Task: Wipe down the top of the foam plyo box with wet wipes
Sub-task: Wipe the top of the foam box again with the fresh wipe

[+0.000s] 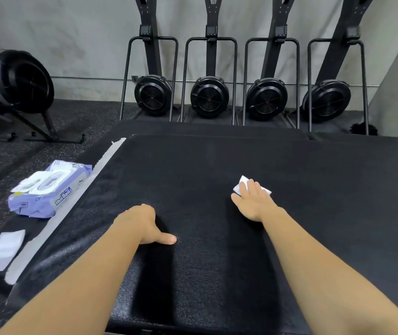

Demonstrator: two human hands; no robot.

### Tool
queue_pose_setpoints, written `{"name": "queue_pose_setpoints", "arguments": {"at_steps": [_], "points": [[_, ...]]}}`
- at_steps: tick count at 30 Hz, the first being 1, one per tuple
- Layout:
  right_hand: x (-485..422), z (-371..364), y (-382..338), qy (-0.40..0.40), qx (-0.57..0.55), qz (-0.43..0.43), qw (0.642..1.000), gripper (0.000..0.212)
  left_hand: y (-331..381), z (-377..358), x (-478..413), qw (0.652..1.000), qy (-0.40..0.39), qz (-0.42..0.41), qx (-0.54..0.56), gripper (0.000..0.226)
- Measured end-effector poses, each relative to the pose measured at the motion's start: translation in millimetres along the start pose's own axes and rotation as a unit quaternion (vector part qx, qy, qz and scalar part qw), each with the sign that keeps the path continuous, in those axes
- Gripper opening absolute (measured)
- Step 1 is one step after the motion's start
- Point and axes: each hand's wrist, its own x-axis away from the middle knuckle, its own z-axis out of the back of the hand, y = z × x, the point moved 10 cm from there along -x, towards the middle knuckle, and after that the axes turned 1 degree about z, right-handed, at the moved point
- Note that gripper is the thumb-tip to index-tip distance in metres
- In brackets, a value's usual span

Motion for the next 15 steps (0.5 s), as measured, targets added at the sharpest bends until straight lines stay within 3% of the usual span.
{"name": "queue_pose_setpoints", "arguments": {"at_steps": [5,11,13,15], "points": [[-7,-2,-30,0.029,-0.002,-0.043,0.999,0.074,3,-3,-1,1.0,0.013,-0.024,-0.002,0.114],[-9,-12,-138,0.043,-0.021,0.077,0.996,0.069,3,-2,-7,0.999,0.016,-0.026,-0.023,0.117],[-10,-20,-169,0.027,-0.002,0.117,0.993,0.07,4,1,-7,0.999,0.021,-0.022,-0.029,0.104],[-13,-27,-184,-0.011,0.005,0.137,0.991,0.073,5,6,-8,0.999,0.026,-0.02,-0.025,0.074]]}}
